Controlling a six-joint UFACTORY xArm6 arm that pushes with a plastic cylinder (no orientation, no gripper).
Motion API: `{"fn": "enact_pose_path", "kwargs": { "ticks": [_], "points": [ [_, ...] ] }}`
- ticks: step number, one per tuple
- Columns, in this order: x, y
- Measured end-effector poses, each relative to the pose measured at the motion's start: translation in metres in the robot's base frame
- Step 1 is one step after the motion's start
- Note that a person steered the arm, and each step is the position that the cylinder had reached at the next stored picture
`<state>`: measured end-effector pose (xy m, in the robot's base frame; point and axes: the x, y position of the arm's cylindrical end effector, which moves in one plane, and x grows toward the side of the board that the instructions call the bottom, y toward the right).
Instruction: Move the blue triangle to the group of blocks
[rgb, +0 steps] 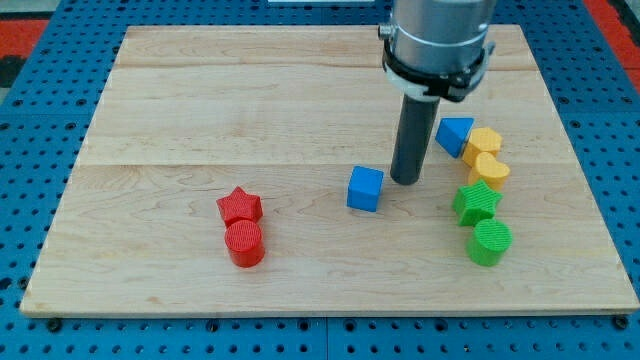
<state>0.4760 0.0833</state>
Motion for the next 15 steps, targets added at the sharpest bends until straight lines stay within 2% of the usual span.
{"fn": "enact_pose_path", "kwargs": {
  "ticks": [1, 2, 3, 4, 5, 6, 7, 8, 9, 10, 11, 12, 13, 14, 15],
  "points": [
    [0.01, -0.072],
    [-0.006, -0.081],
    [-0.089, -0.03],
    [-0.132, 0.07],
    [-0.089, 0.121],
    [-0.057, 0.063],
    [-0.058, 0.007],
    [-0.061, 0.101],
    [-0.093, 0.089],
    [-0.085, 0.02],
    [-0.025, -0.046],
    [-0.043, -0.004],
    [-0.079, 0.056],
    [-0.087, -0.003],
    [-0.015, -0.068]
  ]
}}
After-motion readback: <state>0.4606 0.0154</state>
